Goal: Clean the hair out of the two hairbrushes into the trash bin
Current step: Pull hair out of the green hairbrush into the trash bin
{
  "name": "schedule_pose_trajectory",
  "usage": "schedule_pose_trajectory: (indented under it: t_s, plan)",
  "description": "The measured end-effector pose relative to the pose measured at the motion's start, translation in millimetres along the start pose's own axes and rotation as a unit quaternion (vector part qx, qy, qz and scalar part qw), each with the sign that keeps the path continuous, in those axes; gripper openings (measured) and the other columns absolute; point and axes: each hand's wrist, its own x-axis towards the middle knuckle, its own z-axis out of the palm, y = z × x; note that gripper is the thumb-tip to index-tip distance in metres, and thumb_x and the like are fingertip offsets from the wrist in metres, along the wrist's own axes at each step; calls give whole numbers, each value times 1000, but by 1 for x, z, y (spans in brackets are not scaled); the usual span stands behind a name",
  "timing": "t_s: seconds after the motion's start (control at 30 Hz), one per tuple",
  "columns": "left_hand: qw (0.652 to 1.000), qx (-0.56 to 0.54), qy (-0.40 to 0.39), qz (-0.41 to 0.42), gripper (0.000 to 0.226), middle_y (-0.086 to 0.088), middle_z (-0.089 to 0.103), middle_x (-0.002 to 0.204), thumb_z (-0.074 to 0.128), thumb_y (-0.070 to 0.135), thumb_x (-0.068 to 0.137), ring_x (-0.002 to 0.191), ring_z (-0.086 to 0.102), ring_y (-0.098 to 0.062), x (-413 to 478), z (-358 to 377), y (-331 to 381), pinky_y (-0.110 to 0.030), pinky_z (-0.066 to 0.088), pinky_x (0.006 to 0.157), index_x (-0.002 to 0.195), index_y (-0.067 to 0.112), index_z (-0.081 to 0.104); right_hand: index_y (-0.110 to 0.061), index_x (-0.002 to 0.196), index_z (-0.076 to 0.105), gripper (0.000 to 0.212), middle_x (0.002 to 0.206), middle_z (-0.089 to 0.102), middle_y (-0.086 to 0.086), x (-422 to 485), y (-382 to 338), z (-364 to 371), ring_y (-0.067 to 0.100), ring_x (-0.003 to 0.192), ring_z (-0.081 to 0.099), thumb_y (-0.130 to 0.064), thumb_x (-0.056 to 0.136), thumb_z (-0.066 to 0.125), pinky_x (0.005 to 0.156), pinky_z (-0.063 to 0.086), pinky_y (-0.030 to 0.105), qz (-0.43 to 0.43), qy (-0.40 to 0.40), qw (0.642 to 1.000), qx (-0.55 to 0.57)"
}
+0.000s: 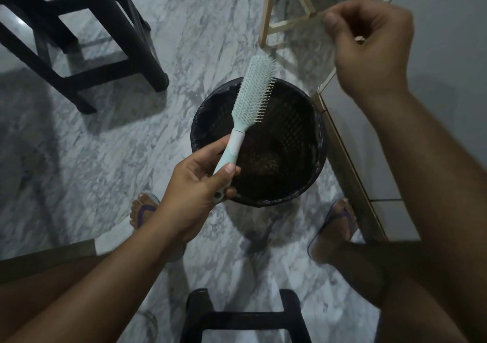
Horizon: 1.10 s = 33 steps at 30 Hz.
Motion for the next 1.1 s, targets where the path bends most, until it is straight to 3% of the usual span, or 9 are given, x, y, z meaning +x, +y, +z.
schedule_pose_trajectory:
  t_s: [0.07, 0.17, 0.23, 0.43, 0.57, 0.77, 0.9, 1.0, 1.1]
  plan:
    - [1000, 18, 3, 3, 44, 9, 73, 101, 63, 1, 93, 90, 64, -11, 0, 1, 1, -31, 52, 69, 127, 27, 68, -13, 102, 74, 19, 90, 69, -5, -11, -16, 5, -4, 79, 61, -27, 92, 68, 75, 55, 18, -46, -98, 994, 9]
    - [999, 33, 8, 8, 44, 11, 74, 106, 62, 2, 94, 92, 67, -9, -1, 3, 2, -32, 56, 74, 127, 30, 68, -26, 123, 69, 52, 108, 61, -1, -38, -32, 24, 10, 99, 56, -56, 80, 71, 87, 50, 28, -131, -261, 952, -91]
    - [999, 42, 14, 18, 44, 12, 74, 112, 62, 2, 94, 94, 68, -11, -2, 5, 3, -33, 57, 77, 127, 30, 67, -35, 114, 73, 44, 108, 55, -2, -44, -34, 32, 17, 104, 52, -61, 79, 68, 88, 51, 43, -171, -280, 933, -147]
    - [999, 33, 5, 25, 44, 8, 73, 118, 60, 0, 94, 93, 66, -12, -2, 4, 6, -31, 55, 74, 128, 27, 66, -20, 91, 77, 18, 92, 65, -1, -49, -39, 38, 24, 91, 58, -34, 88, 67, 76, 50, 43, -208, -232, 944, -109]
    - [1000, 19, -8, 13, 44, 7, 72, 109, 61, 0, 93, 89, 66, -10, -3, 3, 2, -29, 54, 68, 130, 24, 66, -8, 91, 77, 19, 83, 74, 6, -33, -34, 30, 19, 77, 66, -24, 91, 67, 73, 52, 34, -139, -137, 980, -30]
    - [994, -95, -28, -43, 42, -7, 62, 110, 60, 0, 90, 85, 62, -12, -3, 2, 3, -24, 48, 58, 126, 20, 69, -12, 90, 79, 22, 78, 72, -5, 0, -2, 2, 4, 73, 68, -26, 92, 63, 73, 56, 20, -32, -10, 999, -16]
    - [992, -115, -30, -51, 42, -7, 62, 109, 61, 1, 88, 84, 63, -12, -2, 1, 5, -22, 48, 58, 124, 20, 70, -10, 89, 78, 23, 79, 72, -3, 5, 11, -5, 1, 74, 67, -24, 95, 61, 75, 59, 27, -1, 45, 999, 0]
    - [995, -81, -27, -43, 42, 0, 67, 105, 63, 2, 88, 86, 64, -12, -2, 2, 5, -24, 50, 60, 125, 22, 70, -11, 115, 74, 27, 104, 74, -1, -13, -15, 10, 2, 99, 66, -26, 96, 61, 91, 56, 28, -43, -100, 994, 28]
    - [999, -23, -30, -20, 44, 7, 70, 106, 66, 9, 87, 91, 64, -12, -3, 2, 3, -28, 52, 65, 126, 28, 69, -37, 131, 61, 53, 137, 57, -9, -35, -38, 22, 11, 132, 43, -65, 85, 56, 107, 38, 45, -146, -275, 943, -118]
